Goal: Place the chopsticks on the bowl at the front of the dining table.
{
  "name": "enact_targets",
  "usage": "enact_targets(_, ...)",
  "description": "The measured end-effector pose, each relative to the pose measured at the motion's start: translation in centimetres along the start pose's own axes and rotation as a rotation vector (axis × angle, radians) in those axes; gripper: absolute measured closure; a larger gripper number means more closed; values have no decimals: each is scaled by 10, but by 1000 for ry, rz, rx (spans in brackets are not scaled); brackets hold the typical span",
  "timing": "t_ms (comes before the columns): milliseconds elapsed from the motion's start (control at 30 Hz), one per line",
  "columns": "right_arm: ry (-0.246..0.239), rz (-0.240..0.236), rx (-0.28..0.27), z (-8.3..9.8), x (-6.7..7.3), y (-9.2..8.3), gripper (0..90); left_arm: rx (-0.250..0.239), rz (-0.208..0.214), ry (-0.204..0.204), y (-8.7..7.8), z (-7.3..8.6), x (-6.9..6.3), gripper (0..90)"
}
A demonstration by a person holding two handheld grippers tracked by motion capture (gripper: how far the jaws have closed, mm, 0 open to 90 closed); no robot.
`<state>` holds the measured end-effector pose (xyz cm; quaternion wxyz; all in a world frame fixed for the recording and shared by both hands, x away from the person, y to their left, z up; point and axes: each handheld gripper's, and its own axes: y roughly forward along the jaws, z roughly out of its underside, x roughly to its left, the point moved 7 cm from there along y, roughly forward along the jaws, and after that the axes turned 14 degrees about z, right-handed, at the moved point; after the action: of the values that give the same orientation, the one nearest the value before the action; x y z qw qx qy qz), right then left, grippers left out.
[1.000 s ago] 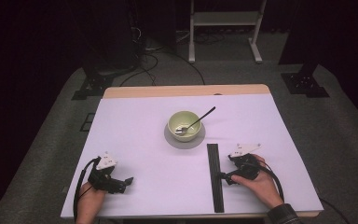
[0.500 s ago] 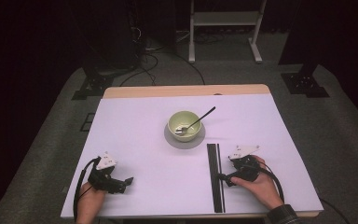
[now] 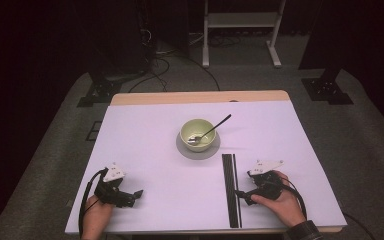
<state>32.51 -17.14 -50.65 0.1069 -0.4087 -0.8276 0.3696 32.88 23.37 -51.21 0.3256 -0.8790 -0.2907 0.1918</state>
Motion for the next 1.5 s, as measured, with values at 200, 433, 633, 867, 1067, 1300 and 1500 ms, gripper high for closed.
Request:
enact_targets(200,8,-11,-9,6,10,-12,135,0,1,-1,0,0,0,0)
enact_targets(433,-20,-25,-13,11,26,-21,135,0,1,1,0,0,0,0)
enact_targets(633,-27,-32,-8,16,34,-26,135,0,0,0,0,0,0,0)
enact_targets(867,-23,-35,4,23,38,-29,135,0,0,0,0,0,0,0)
enact_targets(1067,-28,-34,9,27,42,-31,135,0,-1,0,0,0,0,0)
enact_targets(1300,-34,-31,13,32,46,-35,135,0,-1,0,0,0,0,0)
enact_targets(1500,-42,-36,12,32,51,-36,135,0,-1,0,0,0,0,0)
